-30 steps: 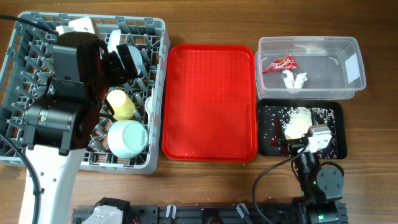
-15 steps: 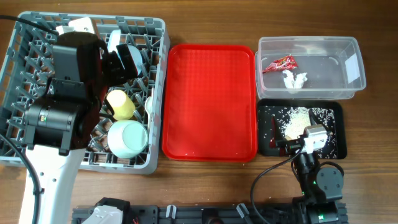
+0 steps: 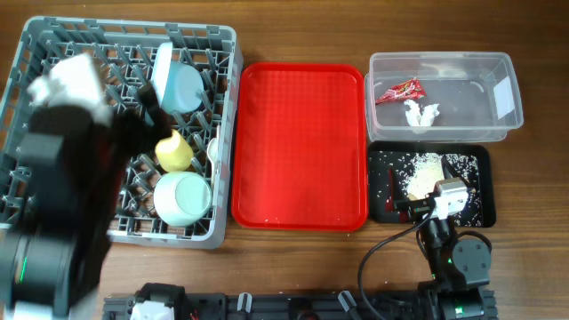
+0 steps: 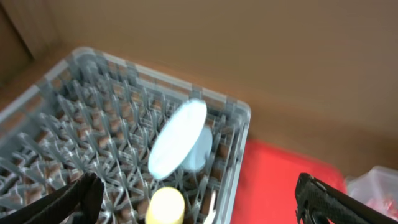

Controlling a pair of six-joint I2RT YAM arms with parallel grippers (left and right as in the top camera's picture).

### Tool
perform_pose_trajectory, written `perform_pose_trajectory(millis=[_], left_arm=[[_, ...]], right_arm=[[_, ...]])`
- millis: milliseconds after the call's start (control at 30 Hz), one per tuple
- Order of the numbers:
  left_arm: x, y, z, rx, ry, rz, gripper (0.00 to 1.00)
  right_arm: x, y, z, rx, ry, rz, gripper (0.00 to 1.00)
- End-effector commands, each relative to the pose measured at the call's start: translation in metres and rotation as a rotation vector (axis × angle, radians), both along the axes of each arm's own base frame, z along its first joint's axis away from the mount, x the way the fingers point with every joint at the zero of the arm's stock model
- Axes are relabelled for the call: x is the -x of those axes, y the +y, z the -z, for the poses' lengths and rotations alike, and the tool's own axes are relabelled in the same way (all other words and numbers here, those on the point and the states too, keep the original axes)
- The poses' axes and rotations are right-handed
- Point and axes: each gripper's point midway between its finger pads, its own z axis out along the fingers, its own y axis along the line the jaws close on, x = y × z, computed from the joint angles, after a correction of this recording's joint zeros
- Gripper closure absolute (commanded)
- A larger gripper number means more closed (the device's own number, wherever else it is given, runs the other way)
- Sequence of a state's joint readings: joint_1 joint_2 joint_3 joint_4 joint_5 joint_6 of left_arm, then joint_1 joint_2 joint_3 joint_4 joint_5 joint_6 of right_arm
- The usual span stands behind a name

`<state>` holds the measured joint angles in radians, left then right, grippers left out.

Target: Sort waste into correct bins and load items into the dishwasher rack

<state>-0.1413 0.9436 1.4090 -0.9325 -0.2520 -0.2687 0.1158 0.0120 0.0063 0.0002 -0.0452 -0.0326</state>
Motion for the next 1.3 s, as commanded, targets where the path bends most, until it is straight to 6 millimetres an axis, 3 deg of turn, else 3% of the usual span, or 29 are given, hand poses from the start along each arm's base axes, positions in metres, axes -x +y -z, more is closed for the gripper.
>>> perform_pose_trajectory(millis=[0, 100, 167, 233, 300, 367, 500, 567, 767, 933, 1133, 1267], left_arm=[[0.057, 0.012, 0.014, 0.063, -0.081, -0.006, 0.0], [0.104, 0.017, 0.056, 0.09, -0.146, -0.028, 0.0], [0.111, 0.011, 0.093, 0.114, -0.134, -0.003, 0.0], [0.101, -0.002, 0.122, 0.137, -0.202, 0.075, 0.0], [0.09, -0.004, 0.129, 0.129, -0.293, 0.099, 0.0], [0.07, -0.002, 0.122, 0.104, -0.447, 0.112, 0.0], [0.054, -0.006, 0.103, 0.078, -0.657, 0.157, 0.0], [0.049, -0.012, 0.108, 0.078, -0.727, 0.19, 0.0], [0.03, -0.007, 0.179, 0.095, -0.573, 0.149, 0.0], [0.029, 0.004, 0.226, 0.075, -0.383, 0.084, 0.0], [0.029, -0.006, 0.226, -0.178, -0.365, 0.196, 0.0], [0.029, -0.01, 0.226, -0.177, -0.366, 0.21, 0.0]], right_arm=[[0.001, 0.002, -0.001, 0.018, -0.01, -0.012, 0.0], [0.001, 0.002, -0.001, 0.018, -0.01, -0.012, 0.0], [0.001, 0.002, -0.001, 0.018, -0.01, -0.012, 0.01], [0.001, 0.002, -0.001, 0.018, -0.01, -0.012, 0.0], [0.001, 0.002, -0.001, 0.018, -0.01, -0.012, 0.0], [0.001, 0.002, -0.001, 0.018, -0.01, -0.012, 0.0], [0.001, 0.002, -0.001, 0.019, -0.01, -0.012, 0.0], [0.001, 0.002, -0.001, 0.018, -0.01, -0.012, 0.0], [0.001, 0.002, -0.001, 0.018, -0.01, -0.012, 0.0], [0.001, 0.002, -0.001, 0.018, -0.01, -0.012, 0.0], [0.001, 0.002, -0.001, 0.018, -0.01, -0.012, 0.0], [0.001, 0.002, -0.001, 0.018, -0.01, -0.012, 0.0]])
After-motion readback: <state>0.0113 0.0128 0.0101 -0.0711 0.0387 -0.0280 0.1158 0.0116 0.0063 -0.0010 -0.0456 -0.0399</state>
